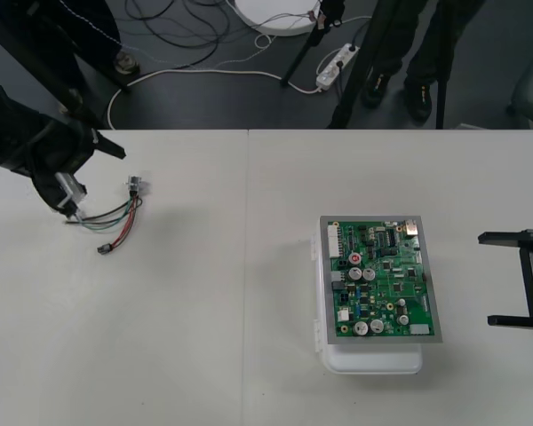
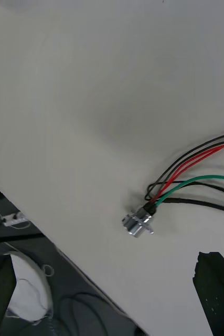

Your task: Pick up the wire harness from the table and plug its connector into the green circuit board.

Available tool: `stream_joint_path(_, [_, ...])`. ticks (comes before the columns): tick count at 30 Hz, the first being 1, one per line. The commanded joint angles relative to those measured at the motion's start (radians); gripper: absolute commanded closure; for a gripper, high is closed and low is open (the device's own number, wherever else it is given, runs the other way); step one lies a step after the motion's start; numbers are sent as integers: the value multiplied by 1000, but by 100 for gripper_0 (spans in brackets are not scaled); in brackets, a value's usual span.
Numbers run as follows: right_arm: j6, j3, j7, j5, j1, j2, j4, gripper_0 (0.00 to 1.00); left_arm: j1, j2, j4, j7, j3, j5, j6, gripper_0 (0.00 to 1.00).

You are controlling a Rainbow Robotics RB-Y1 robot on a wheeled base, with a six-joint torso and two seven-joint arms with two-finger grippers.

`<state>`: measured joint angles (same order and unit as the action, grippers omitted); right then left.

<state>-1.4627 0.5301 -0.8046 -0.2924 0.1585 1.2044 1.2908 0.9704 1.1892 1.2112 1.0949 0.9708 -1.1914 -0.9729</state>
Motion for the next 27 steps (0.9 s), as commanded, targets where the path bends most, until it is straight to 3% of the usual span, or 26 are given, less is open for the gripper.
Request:
stream_joint_path(1, [-5,57,-76,53,62,49,-10,0,103,24,80,157,108,-5,201,0])
stream_joint_path(9, [-82,91,-80,91,88,55,-45,0,191,20,94,310,278,-13,339,0])
stream_joint_path(15, [-108,223,-90,179,128,73,-65,0,255,20,91,359,401,-20,422,0])
stream_joint_path(18, [-108,275,-103,199,151,78,-87,0,263,13,91,370,434,-30,470,0])
stream_joint_path(27, [-108,280,-110,200,173,66,-100,0,263,-13,88,404,520,-59,611,0])
